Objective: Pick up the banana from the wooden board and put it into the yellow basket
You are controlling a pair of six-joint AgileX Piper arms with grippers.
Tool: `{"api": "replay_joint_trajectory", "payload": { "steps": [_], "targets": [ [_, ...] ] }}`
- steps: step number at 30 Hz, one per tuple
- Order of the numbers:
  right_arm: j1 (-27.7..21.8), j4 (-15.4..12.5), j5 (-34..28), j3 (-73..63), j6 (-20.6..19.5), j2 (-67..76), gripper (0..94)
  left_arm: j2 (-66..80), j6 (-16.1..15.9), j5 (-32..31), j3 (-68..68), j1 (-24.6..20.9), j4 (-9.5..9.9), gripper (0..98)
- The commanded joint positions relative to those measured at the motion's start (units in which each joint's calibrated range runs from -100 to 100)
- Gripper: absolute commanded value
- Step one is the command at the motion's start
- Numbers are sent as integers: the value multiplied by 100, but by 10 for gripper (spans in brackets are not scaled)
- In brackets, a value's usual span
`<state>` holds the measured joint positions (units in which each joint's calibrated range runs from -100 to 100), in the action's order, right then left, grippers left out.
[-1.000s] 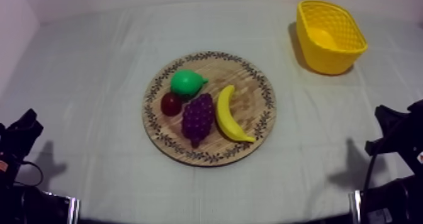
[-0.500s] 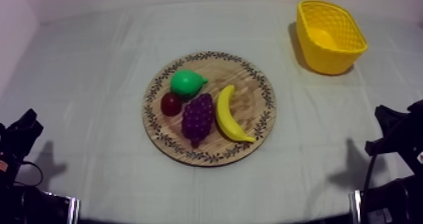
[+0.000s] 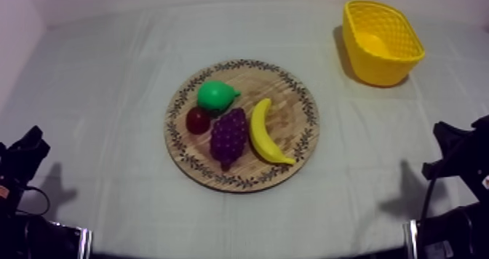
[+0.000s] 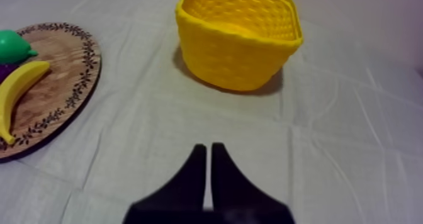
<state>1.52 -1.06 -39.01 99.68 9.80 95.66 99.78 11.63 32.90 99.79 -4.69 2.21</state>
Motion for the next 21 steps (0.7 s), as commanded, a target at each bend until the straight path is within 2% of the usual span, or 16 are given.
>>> {"api": "replay_joint_trajectory", "payload": {
  "steps": [1,12,21],
  "targets": [
    [1,1,-2,-1,5,1,4,5,2,0,-1,2,-3,1],
    [-8,6,8,2,261,1,5,5,2,0,-1,2,-3,1],
    [-12,15,51,10,166,1,3,5,2,0,-1,2,-3,1]
  ]
}}
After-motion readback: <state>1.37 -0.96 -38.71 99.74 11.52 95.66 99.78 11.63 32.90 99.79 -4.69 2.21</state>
